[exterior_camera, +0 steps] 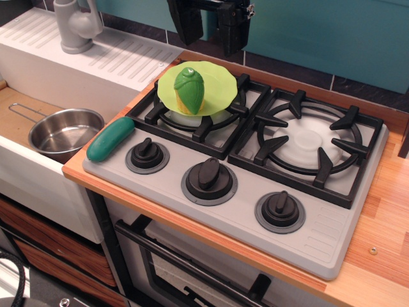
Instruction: Put corncob on plate and cucumber in pot or pan in sink
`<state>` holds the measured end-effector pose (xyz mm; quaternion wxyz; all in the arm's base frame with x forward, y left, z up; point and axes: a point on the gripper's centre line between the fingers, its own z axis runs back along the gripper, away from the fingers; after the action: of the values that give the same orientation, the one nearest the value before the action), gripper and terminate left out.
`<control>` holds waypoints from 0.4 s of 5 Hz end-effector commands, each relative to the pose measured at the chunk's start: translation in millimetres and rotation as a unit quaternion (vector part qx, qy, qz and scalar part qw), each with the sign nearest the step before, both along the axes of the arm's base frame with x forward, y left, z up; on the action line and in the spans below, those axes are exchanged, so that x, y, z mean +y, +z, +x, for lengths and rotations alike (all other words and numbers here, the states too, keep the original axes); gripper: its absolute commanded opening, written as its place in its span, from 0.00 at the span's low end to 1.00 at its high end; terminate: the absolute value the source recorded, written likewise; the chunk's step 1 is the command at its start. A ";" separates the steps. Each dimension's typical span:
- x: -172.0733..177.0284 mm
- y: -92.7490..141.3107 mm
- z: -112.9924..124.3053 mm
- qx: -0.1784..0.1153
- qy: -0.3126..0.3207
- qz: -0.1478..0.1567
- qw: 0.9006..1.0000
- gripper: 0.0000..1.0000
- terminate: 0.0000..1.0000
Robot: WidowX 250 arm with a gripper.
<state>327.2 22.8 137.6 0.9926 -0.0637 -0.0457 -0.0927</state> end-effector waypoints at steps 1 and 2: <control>11.9 2.0 -26.5 -0.071 -0.014 -0.002 0.997 1.00 0.00; 27.7 -15.2 -37.0 -0.093 -0.032 0.015 0.995 1.00 0.00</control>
<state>283.6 52.2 104.0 0.9852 -0.0516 -0.1086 -0.1222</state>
